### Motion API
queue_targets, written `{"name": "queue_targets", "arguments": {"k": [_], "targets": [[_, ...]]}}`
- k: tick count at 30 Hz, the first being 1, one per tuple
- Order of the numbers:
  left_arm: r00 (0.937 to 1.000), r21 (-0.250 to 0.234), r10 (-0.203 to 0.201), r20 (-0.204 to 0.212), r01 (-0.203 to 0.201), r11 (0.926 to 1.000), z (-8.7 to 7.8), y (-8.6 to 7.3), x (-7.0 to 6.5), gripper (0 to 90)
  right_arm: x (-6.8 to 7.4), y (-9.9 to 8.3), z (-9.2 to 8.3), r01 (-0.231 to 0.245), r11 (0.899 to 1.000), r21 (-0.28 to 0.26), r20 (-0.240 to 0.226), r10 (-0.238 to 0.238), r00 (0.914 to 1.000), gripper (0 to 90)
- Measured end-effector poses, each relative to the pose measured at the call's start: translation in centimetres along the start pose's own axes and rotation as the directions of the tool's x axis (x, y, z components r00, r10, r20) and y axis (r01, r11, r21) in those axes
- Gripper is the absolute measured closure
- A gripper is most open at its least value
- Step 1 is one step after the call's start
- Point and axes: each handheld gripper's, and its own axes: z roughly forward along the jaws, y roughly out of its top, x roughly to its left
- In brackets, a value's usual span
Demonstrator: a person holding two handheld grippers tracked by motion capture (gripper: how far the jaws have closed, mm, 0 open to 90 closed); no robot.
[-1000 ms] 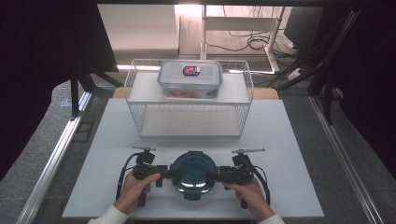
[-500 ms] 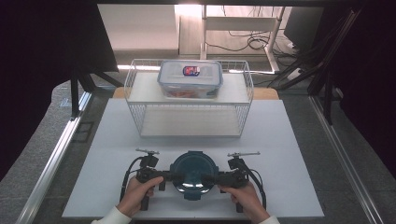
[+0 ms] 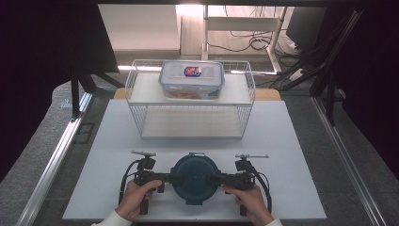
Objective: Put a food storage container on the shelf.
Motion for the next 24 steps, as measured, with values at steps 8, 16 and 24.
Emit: {"name": "queue_targets", "arguments": {"k": [8,16,24], "targets": [[0.9992,-0.02,0.031,-0.026,-0.031,0.9993,-0.4,-0.1,-0.8,41.1,0.8,0.0,-0.6,0.051,0.998,-0.021,0.014,-0.051,0.9986,39.4],[0.9979,-0.025,0.058,-0.029,-0.059,0.9979,-0.8,0.0,-1.3,40.9,1.4,0.1,-0.9,0.093,0.995,-0.032,0.025,-0.093,0.9954,39.5],[0.9956,-0.045,0.085,-0.039,-0.087,0.9952,-1.5,0.4,-2.3,40.9,2.2,0.5,-1.3,0.135,0.99,-0.05,0.018,-0.134,0.9907,39.5]]}}
